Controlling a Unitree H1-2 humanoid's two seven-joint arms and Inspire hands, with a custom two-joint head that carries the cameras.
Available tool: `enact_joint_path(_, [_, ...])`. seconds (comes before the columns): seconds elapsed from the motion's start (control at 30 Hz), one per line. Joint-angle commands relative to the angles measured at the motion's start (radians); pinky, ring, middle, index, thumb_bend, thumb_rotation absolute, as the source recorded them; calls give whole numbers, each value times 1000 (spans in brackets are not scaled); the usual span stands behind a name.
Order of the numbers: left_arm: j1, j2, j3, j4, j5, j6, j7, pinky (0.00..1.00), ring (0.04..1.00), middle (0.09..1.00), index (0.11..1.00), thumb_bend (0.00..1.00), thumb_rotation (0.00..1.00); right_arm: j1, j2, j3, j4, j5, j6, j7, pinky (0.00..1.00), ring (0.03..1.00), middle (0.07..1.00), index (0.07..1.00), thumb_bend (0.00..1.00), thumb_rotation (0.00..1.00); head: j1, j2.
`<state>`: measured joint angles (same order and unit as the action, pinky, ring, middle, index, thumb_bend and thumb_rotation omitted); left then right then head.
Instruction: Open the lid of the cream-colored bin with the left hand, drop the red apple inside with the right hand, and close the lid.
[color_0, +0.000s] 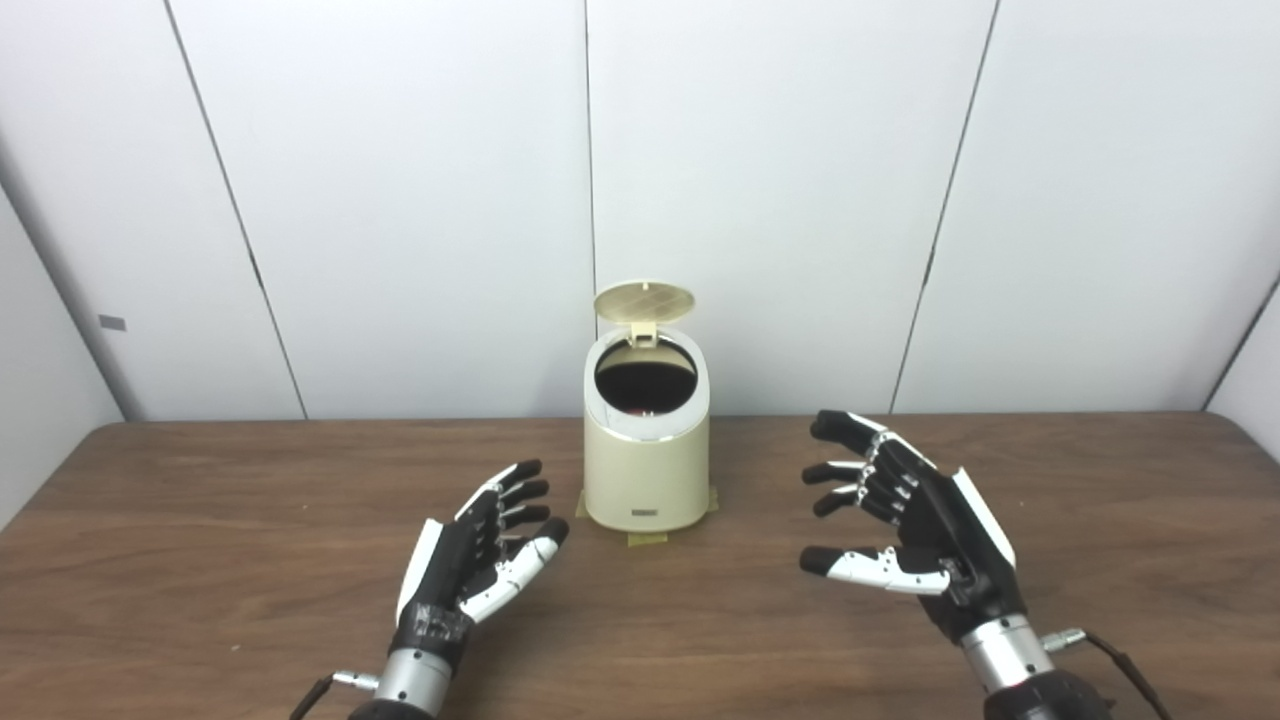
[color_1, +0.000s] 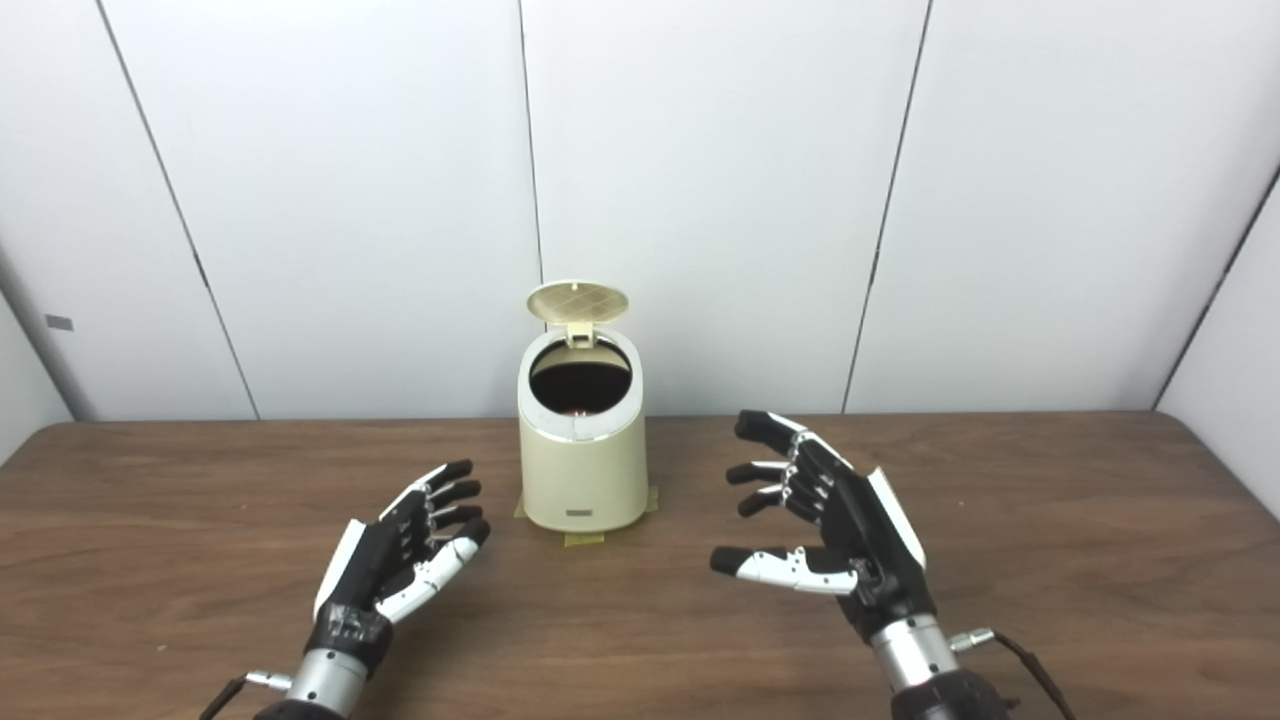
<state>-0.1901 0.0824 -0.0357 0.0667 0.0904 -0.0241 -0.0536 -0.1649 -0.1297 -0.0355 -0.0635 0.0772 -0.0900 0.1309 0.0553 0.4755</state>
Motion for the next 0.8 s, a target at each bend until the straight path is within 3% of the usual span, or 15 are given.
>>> enact_joint_path(0.0, [-45,4,6,-31,-9,-41,3,637,772,834,870,654,428,-23,14,-20,-8,18,-71,-24,550,669,813,808,814,185,-2,1])
enact_joint_path(0.1, [-48,5,8,-49,3,-67,15,648,782,840,883,680,391,-14,13,-24,7,-1,-95,-28,554,677,809,812,795,194,-5,1])
enact_joint_path(0.27, [-92,17,16,-92,17,-50,17,676,791,844,886,775,344,-11,12,-27,16,-12,-106,-35,564,685,803,813,798,211,-3,-4])
enact_joint_path(0.4, [-159,50,15,-113,31,-27,-4,732,863,906,929,818,410,-11,17,-24,15,-42,-101,-48,558,686,797,809,807,244,-4,-12])
enact_joint_path(0.53, [-273,103,2,-114,64,25,-33,787,929,965,973,888,473,-12,22,-21,12,-49,-99,-51,542,690,804,813,802,246,1,-15])
enact_joint_path(0.63, [-360,140,-10,-86,75,60,-66,845,986,997,998,902,452,-14,27,-20,13,-49,-98,-54,525,684,803,800,805,234,-6,-15])
enact_joint_path(0.77, [-471,185,-67,-41,217,116,-65,949,1000,1000,1000,951,452,-15,29,-16,9,-50,-89,-54,531,682,803,803,797,221,-9,-18])
